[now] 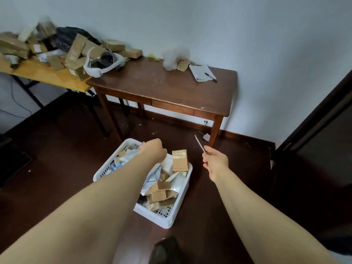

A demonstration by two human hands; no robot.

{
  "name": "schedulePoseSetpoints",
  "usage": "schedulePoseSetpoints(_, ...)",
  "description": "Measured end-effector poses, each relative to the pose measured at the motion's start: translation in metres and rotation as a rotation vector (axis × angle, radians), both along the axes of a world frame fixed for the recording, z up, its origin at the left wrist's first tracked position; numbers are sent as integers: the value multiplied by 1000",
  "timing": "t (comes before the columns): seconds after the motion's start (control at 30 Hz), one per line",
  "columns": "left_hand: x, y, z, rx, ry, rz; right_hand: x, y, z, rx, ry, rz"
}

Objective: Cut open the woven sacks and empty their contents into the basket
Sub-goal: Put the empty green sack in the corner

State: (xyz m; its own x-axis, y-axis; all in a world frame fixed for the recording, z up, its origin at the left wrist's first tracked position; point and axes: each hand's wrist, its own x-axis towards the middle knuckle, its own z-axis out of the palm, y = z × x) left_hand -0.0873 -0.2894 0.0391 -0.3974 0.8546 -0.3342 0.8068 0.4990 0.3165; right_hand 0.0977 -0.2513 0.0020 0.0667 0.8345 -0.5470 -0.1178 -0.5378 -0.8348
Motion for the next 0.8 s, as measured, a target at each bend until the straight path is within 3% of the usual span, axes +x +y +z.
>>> schedulePoseSetpoints(0.27, -28, 149, 0, 46, 7, -72, -28, 140, -10, -3, 14, -168)
schedulePoseSetpoints(0.5, -41, 276, -18, -4, 29, -96, -51, 272, -19, 257, -260, -22)
schedulePoseSetpoints(0.67, -52, 358, -37, -26, 50, -65, -65, 379, -43, 394, -765, 383)
schedulePoseSetpoints(0.8, -60, 409, -50, -105, 57, -38, -80, 435, -63, 382, -1051, 766)
